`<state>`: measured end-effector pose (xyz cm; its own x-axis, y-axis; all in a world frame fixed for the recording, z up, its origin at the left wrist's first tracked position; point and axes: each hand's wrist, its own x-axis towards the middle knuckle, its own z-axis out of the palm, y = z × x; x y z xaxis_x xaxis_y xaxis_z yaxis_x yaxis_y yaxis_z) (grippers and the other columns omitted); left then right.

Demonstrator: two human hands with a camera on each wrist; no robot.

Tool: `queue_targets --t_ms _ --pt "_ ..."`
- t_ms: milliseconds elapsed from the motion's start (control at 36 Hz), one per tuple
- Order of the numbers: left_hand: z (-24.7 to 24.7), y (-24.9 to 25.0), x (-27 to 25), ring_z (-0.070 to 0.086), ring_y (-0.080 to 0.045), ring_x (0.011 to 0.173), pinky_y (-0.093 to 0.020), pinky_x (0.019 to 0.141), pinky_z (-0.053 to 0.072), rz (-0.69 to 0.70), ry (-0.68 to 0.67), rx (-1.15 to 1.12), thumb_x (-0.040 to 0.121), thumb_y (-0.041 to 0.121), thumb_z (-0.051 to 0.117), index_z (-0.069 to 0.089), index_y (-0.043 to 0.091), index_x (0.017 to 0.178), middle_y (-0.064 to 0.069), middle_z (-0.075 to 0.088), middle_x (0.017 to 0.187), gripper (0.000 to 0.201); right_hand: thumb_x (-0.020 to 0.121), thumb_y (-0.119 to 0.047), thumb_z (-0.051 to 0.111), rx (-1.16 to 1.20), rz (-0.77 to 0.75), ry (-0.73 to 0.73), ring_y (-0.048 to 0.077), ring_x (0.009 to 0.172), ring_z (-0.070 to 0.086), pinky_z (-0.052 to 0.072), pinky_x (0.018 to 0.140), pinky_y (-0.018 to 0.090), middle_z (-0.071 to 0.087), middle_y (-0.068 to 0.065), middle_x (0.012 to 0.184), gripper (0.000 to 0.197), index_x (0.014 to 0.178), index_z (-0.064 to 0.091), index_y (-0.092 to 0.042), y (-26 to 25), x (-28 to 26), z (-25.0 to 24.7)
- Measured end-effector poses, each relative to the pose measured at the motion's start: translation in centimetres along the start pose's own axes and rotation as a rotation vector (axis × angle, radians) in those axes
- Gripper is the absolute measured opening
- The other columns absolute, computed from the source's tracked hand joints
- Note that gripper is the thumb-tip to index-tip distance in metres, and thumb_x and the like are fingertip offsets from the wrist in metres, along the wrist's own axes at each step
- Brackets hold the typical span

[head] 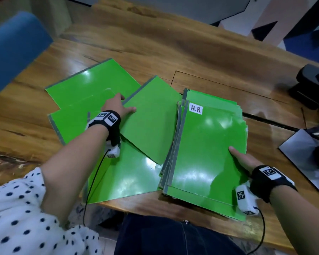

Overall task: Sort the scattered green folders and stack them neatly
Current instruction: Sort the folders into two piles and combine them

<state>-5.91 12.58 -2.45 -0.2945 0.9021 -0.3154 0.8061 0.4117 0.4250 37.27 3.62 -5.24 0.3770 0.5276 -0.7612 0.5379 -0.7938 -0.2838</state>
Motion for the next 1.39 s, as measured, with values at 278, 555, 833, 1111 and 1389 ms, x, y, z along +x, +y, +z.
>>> queue_targets --t_ms 278,555,833,1111,1389 --pt "-2.2 2.1 -5.2 0.058 -0.026 0.092 -0.031 0.077 0.043 0.094 0.016 -0.145 0.091 0.028 0.06 0.06 0.006 0.115 -0.012 0.064 0.11 0.033 0.065 -0.085 0.042 -0.036 -0.033 0.019 0.039 0.13 0.043 0.034 0.107 0.055 0.034 0.021 0.149 0.117 0.145 0.029 -0.002 -0.1 -0.6 0.1" --pt "-5.8 1.6 -11.3 0.061 -0.03 0.09 -0.029 0.071 0.04 0.183 0.312 -0.105 0.092 0.025 0.058 0.062 0.008 0.105 -0.012 0.067 0.101 0.022 0.079 -0.075 0.043 -0.052 -0.057 0.048 0.039 0.128 0.044 0.036 0.106 0.051 0.036 0.023 0.147 0.1 0.144 0.03 -0.001 -0.4 -1.2 0.2" --pt "-8.2 -0.8 -11.5 0.06 -0.033 0.107 -0.039 0.09 0.047 -0.032 0.284 -0.47 0.088 0.023 0.065 0.056 0.004 0.125 -0.016 0.061 0.122 0.043 0.081 -0.072 0.043 -0.031 -0.064 0.053 0.039 0.127 0.045 0.036 0.106 0.052 0.036 0.023 0.147 0.098 0.144 0.03 0.001 -0.3 -1.7 0.3" --pt "2.2 -10.2 -10.5 0.052 -0.034 0.107 -0.031 0.08 0.044 -0.572 -0.084 -0.152 0.087 0.033 0.055 0.055 0.001 0.124 -0.017 0.053 0.123 0.049 0.085 -0.069 0.041 -0.017 -0.081 0.072 0.039 0.131 0.04 0.033 0.108 0.051 0.032 0.024 0.149 0.094 0.146 0.026 0.001 -0.2 -1.7 0.6" --pt "-0.7 -7.4 -11.6 0.051 -0.025 0.079 -0.026 0.056 0.04 -0.446 -0.123 -0.323 0.089 0.025 0.061 0.054 -0.004 0.121 -0.012 0.054 0.1 0.044 0.085 -0.067 0.043 -0.007 -0.087 0.065 0.039 0.133 0.038 0.031 0.108 0.05 0.029 0.023 0.151 0.093 0.146 0.026 0.001 -0.2 -1.6 0.4"
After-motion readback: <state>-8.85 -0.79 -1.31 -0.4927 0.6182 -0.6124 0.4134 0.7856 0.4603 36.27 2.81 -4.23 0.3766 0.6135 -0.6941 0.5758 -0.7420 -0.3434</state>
